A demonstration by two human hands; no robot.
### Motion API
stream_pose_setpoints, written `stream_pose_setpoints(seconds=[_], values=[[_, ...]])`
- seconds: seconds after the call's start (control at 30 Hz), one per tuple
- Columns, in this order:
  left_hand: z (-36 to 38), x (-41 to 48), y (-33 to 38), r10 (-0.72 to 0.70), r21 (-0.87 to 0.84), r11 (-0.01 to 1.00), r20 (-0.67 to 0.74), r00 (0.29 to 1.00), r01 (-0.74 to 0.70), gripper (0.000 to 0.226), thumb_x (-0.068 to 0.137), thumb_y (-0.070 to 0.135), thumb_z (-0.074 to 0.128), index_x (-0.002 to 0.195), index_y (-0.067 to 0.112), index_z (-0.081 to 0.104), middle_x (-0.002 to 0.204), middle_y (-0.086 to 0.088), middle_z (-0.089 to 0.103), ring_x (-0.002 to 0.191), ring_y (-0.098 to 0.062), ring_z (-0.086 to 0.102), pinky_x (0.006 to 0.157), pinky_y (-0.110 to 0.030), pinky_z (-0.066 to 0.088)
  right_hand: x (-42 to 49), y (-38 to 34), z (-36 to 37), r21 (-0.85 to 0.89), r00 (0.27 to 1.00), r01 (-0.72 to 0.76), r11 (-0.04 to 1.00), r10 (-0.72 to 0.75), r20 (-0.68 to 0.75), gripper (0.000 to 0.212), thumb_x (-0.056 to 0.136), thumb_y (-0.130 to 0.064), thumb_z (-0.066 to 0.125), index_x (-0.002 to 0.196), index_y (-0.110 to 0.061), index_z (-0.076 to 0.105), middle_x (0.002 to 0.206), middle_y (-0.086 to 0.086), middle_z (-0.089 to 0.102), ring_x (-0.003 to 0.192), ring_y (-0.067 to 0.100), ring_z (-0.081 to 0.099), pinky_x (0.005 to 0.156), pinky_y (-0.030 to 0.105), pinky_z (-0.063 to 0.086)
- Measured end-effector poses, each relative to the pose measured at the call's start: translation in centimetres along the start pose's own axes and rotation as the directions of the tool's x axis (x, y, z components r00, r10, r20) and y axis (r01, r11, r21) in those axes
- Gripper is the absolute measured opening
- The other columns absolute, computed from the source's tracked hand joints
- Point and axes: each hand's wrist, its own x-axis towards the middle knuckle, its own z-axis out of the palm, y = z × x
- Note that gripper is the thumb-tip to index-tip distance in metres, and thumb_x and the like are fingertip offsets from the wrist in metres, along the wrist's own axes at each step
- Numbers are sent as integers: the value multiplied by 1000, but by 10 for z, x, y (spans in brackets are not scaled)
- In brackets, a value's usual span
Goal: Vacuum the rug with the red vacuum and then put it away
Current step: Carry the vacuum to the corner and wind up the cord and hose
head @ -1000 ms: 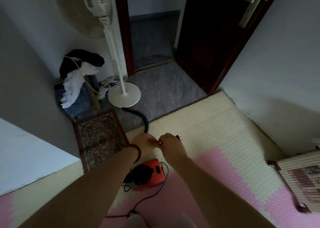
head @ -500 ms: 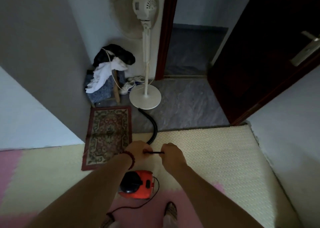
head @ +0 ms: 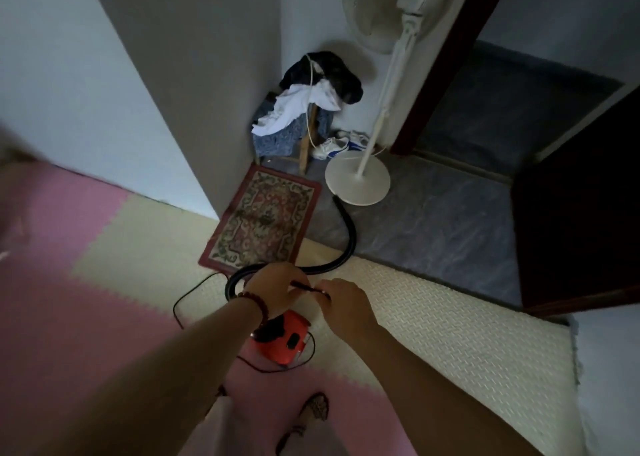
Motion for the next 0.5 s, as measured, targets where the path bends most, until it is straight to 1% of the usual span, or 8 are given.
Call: stream_pose_setpoints(seconds=[0.07,0.13,0.2,0.27,0.3,0.37,0.43,0.5], values=[[8,3,-13,-16,14,1000,-13,1000,16,21,91,25,56,108,22,68,116,2,62,111,-16,55,96,-29,44,5,0,15,-3,1000,-1,1000,1,25,27,100,-20,41,108,-6,62,100,12,64,90,24,60,67,21,34],[17,8,-28,-29,29,999,9,1000,29,22,91,26,55,110,23,66,119,2,59,114,-16,53,99,-32,42,8,-1,31,20,999,-10,1000,9,52,27,102,-19,36,109,-5,58,101,12,62,83,19,54,59,15,29],[24,14,-42,-37,83,996,51,998,32,24,92,27,54,113,21,64,123,2,56,117,-17,51,99,-33,43,7,0,48,78,998,-32,996,28,47,26,102,-18,36,109,-5,57,96,11,60,77,11,45,55,13,28],[33,20,-62,-51,126,991,92,994,39,26,93,28,52,115,18,63,126,0,54,118,-17,50,98,-31,43,7,6,69,101,997,-68,992,63,54,25,102,-20,36,106,-6,57,90,7,57,75,9,43,61,16,30],[38,21,-70,-57,141,989,114,992,40,28,94,28,50,117,17,61,126,-1,54,117,-18,51,96,-29,43,6,11,79,90,995,-91,992,87,52,26,102,-22,36,106,-7,56,92,6,58,75,10,46,65,20,32],[47,25,-89,-70,151,987,138,988,49,30,97,29,46,121,17,59,122,-2,56,113,-18,53,91,-25,41,8,24,95,65,989,-143,988,140,57,26,102,-23,35,109,-7,54,98,6,61,80,15,55,68,21,34],[59,29,-109,-91,151,986,140,986,70,31,98,29,44,123,19,57,121,-1,58,112,-18,54,91,-27,42,12,39,109,37,978,-204,978,202,58,27,102,-23,34,112,-6,52,102,7,62,87,19,60,69,23,38],[73,31,-127,-116,147,985,162,980,92,31,98,28,42,123,18,58,121,-1,59,112,-18,55,92,-28,43,13,53,126,1,965,-249,969,248,87,28,102,-24,33,117,-7,51,105,7,63,92,21,60,73,25,40]])
